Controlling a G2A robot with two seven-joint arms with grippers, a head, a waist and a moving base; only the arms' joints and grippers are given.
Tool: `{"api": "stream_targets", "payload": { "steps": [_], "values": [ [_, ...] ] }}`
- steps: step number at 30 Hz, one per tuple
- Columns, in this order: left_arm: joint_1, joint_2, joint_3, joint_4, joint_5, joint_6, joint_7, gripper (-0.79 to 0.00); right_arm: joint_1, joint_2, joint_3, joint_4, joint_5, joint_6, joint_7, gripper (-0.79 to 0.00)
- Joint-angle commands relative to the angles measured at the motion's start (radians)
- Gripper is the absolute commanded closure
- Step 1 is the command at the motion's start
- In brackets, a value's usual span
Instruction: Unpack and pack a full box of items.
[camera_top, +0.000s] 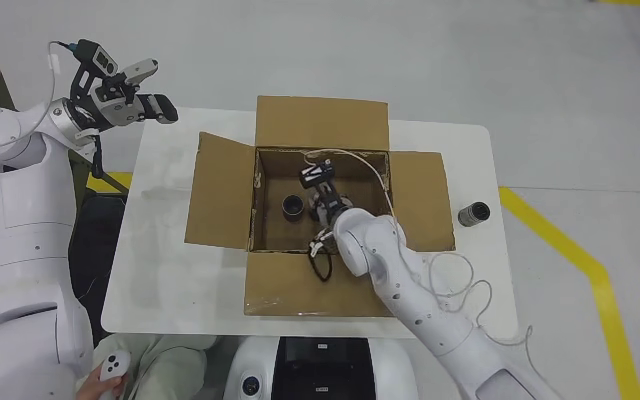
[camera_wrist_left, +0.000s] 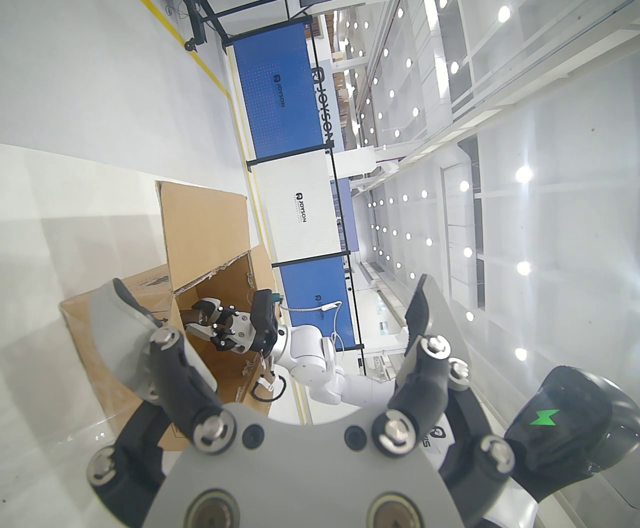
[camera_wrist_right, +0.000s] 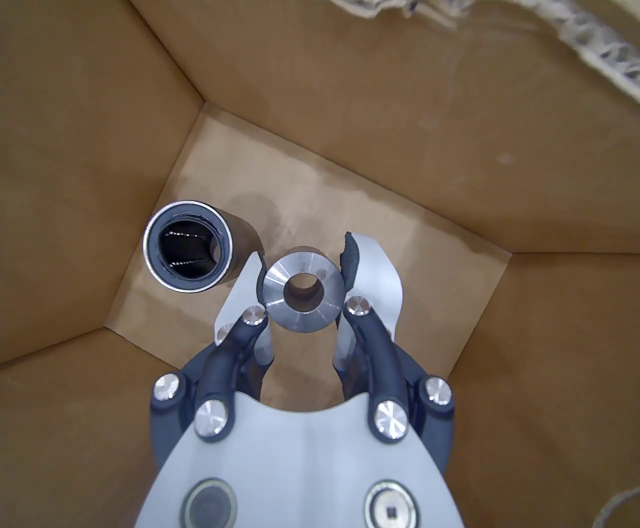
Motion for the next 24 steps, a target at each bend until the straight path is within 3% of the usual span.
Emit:
{"api": "stream_targets", "payload": {
  "steps": [1, 8, 14, 21, 24],
  "values": [
    [0.000, 0.000, 0.000, 0.000, 0.000, 0.000, 0.000, -0.785, 0.010, -0.004, -0.006, 0.018, 0.003, -0.005, 0.016, 0.000],
    [0.000, 0.000, 0.000, 0.000, 0.000, 0.000, 0.000, -0.785, 0.039, -0.019, -0.021, 0.073, 0.014, -0.011, 0.044, -0.018],
    [0.000, 0.000, 0.000, 0.000, 0.000, 0.000, 0.000, -0.785, 0.053, -0.029, -0.030, 0.100, 0.016, -0.010, 0.051, -0.182],
    [0.000, 0.000, 0.000, 0.000, 0.000, 0.000, 0.000, -0.785, 0.048, -0.034, -0.025, 0.094, 0.005, -0.008, 0.060, -0.317],
    [0.000, 0.000, 0.000, 0.000, 0.000, 0.000, 0.000, -0.785, 0.039, -0.033, -0.015, 0.082, -0.002, -0.005, 0.058, -0.332]
  ]
}}
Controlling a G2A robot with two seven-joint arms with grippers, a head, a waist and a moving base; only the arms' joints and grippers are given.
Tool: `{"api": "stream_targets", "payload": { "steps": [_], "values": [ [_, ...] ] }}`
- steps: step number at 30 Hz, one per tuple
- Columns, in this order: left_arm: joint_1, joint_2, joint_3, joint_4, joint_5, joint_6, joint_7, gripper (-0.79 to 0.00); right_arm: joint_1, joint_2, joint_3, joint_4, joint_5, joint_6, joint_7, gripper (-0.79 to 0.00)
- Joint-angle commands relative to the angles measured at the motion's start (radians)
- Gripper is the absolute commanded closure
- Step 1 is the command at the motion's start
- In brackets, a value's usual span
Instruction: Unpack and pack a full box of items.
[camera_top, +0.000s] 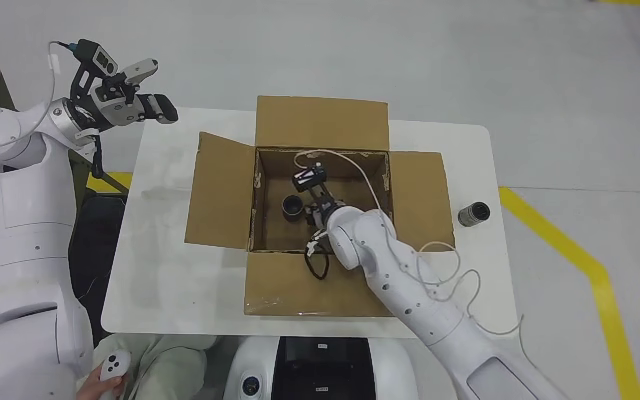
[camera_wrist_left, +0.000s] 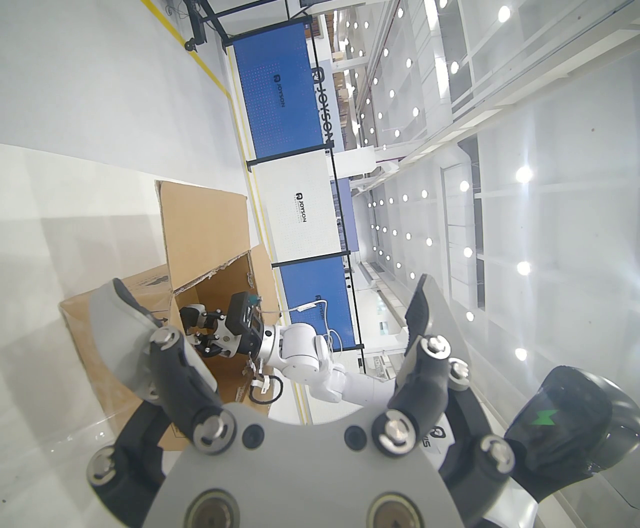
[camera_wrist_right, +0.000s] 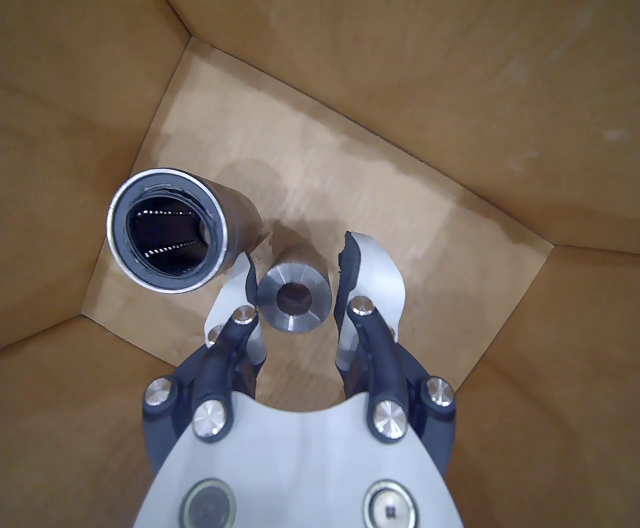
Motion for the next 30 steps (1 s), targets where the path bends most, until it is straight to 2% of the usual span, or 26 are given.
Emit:
{"api": "stream_targets", "payload": {
  "steps": [1, 8, 21, 30],
  "values": [
    [0.000, 0.000, 0.000, 0.000, 0.000, 0.000, 0.000, -0.785, -0.007, 0.001, 0.006, -0.010, -0.006, 0.000, 0.002, -0.339],
    [0.000, 0.000, 0.000, 0.000, 0.000, 0.000, 0.000, -0.785, -0.049, 0.009, 0.035, -0.100, -0.050, 0.005, 0.006, -0.357],
    [0.000, 0.000, 0.000, 0.000, 0.000, 0.000, 0.000, -0.785, -0.219, 0.045, 0.140, -0.448, -0.118, -0.039, 0.013, -0.363],
    [0.000, 0.000, 0.000, 0.000, 0.000, 0.000, 0.000, -0.785, -0.320, 0.064, 0.205, -0.618, -0.136, -0.084, 0.006, -0.363]
  ]
}}
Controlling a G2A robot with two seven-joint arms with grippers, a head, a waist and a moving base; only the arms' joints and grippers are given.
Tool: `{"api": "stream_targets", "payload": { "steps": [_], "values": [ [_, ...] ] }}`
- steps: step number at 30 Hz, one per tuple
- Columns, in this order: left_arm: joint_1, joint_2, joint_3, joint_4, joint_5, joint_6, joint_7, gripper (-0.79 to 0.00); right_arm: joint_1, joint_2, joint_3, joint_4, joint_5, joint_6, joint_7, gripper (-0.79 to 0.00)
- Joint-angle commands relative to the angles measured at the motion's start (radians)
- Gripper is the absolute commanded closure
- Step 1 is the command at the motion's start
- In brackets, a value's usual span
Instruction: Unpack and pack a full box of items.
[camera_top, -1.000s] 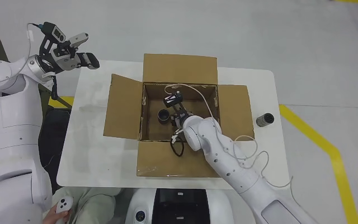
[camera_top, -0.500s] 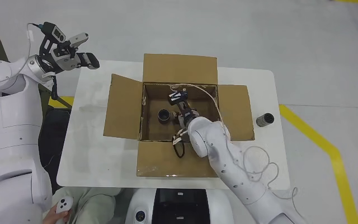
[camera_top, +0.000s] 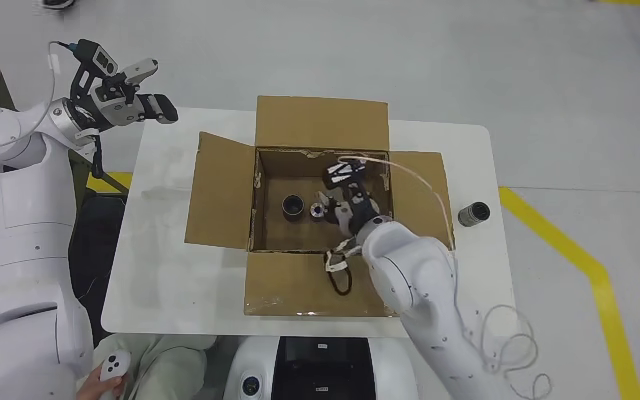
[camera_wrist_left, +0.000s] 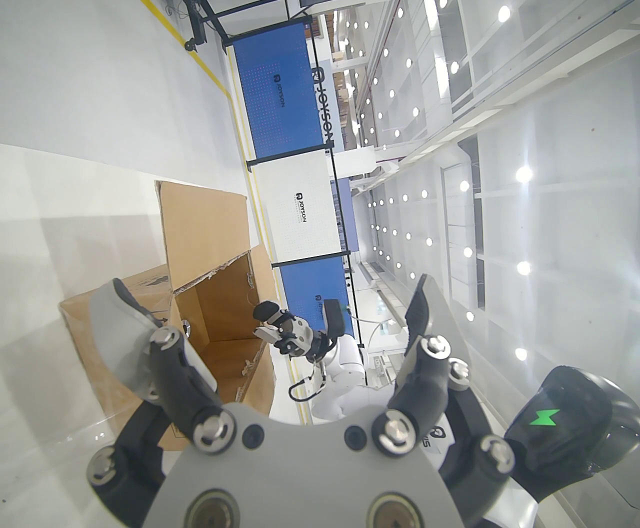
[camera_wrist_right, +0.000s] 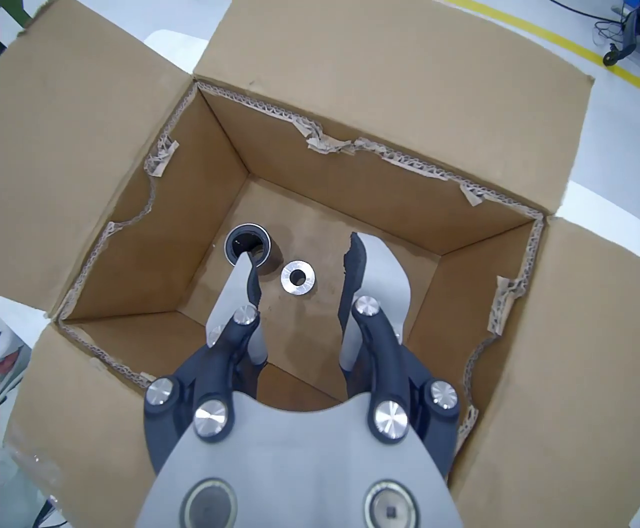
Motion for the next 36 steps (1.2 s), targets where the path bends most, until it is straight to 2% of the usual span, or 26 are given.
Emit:
{"api": "stream_targets", "payload": {
  "steps": [1, 18, 26, 36],
  "values": [
    [0.000, 0.000, 0.000, 0.000, 0.000, 0.000, 0.000, -0.785, -0.020, 0.004, 0.016, -0.032, -0.007, -0.003, -0.007, -0.363],
    [0.000, 0.000, 0.000, 0.000, 0.000, 0.000, 0.000, -0.785, -0.195, 0.037, 0.283, -0.194, -0.035, 0.017, -0.097, -0.372],
    [0.000, 0.000, 0.000, 0.000, 0.000, 0.000, 0.000, -0.785, -0.264, 0.047, 0.447, -0.188, 0.001, 0.081, -0.108, -0.372],
    [0.000, 0.000, 0.000, 0.000, 0.000, 0.000, 0.000, -0.785, -0.281, 0.055, 0.595, -0.110, 0.090, 0.106, -0.121, -0.372]
  ]
}}
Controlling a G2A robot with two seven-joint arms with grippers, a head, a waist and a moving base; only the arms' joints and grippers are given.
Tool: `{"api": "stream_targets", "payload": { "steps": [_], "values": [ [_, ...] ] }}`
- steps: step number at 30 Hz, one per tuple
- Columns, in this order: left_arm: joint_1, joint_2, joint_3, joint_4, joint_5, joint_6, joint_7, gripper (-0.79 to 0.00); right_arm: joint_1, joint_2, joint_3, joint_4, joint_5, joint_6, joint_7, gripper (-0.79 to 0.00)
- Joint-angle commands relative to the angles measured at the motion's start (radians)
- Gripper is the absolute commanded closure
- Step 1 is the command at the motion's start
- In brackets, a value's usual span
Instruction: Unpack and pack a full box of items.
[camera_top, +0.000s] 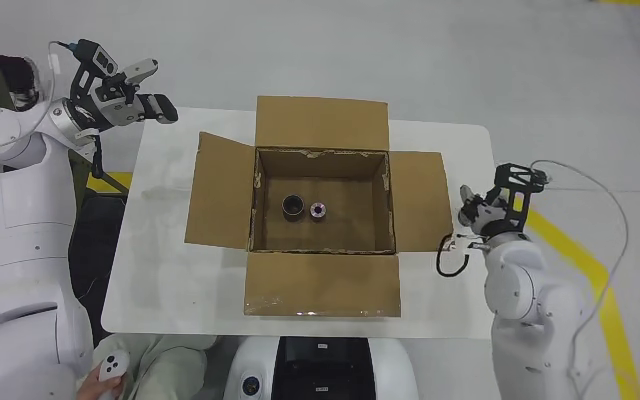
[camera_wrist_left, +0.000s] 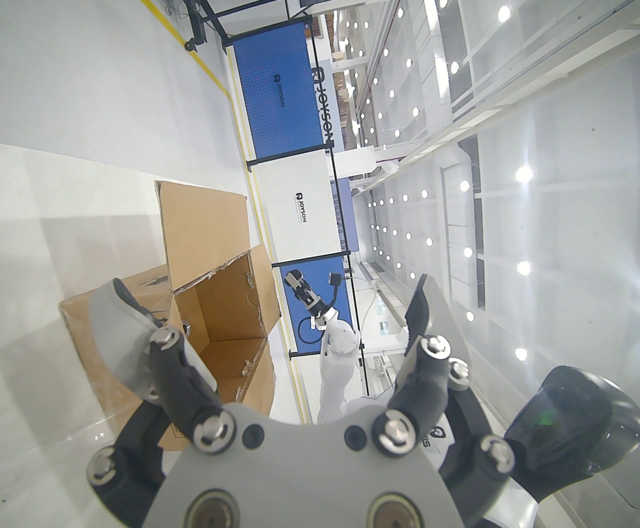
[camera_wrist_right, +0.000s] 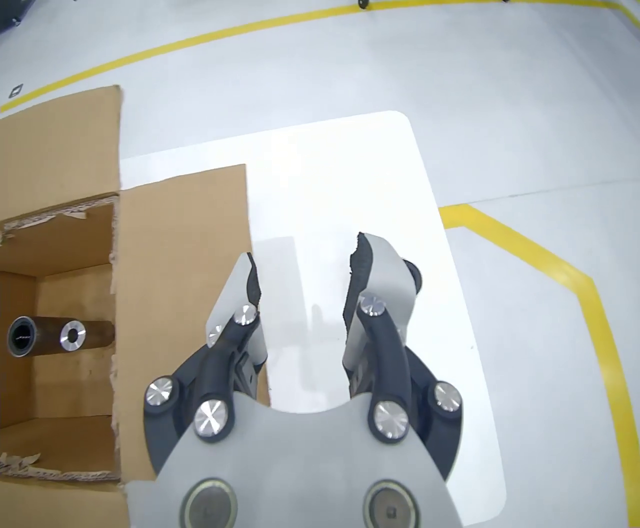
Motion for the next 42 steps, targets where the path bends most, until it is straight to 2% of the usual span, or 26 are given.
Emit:
{"api": "stream_targets", "payload": {
  "steps": [1, 12, 18, 27, 30, 31, 32, 35, 37, 38, 42],
  "values": [
    [0.000, 0.000, 0.000, 0.000, 0.000, 0.000, 0.000, -0.785, 0.004, 0.001, 0.017, 0.029, 0.010, 0.004, -0.003, -0.372],
    [0.000, 0.000, 0.000, 0.000, 0.000, 0.000, 0.000, -0.785, 0.052, 0.007, 0.041, 0.182, -0.020, 0.051, 0.031, -0.413],
    [0.000, 0.000, 0.000, 0.000, 0.000, 0.000, 0.000, -0.785, 0.069, 0.009, 0.051, 0.236, -0.020, 0.067, 0.053, -0.548],
    [0.000, 0.000, 0.000, 0.000, 0.000, 0.000, 0.000, -0.785, 0.109, 0.011, 0.055, 0.332, 0.023, 0.064, 0.044, -0.554],
    [0.000, 0.000, 0.000, 0.000, 0.000, 0.000, 0.000, -0.785, 0.135, 0.011, 0.052, 0.374, 0.038, 0.066, 0.031, -0.523],
    [0.000, 0.000, 0.000, 0.000, 0.000, 0.000, 0.000, -0.785, 0.139, 0.011, 0.049, 0.384, 0.033, 0.070, 0.018, -0.357],
    [0.000, 0.000, 0.000, 0.000, 0.000, 0.000, 0.000, -0.785, 0.142, 0.011, 0.045, 0.389, 0.036, 0.069, 0.015, -0.342],
    [0.000, 0.000, 0.000, 0.000, 0.000, 0.000, 0.000, -0.785, 0.148, 0.012, 0.033, 0.405, 0.020, 0.074, 0.013, -0.379],
    [0.000, 0.000, 0.000, 0.000, 0.000, 0.000, 0.000, -0.785, 0.152, 0.012, 0.023, 0.416, 0.018, 0.077, 0.014, -0.533],
    [0.000, 0.000, 0.000, 0.000, 0.000, 0.000, 0.000, -0.785, 0.154, 0.011, 0.020, 0.421, 0.019, 0.079, 0.012, -0.566],
    [0.000, 0.000, 0.000, 0.000, 0.000, 0.000, 0.000, -0.785, 0.160, 0.012, 0.009, 0.445, -0.006, 0.104, -0.004, -0.588]
  ]
}}
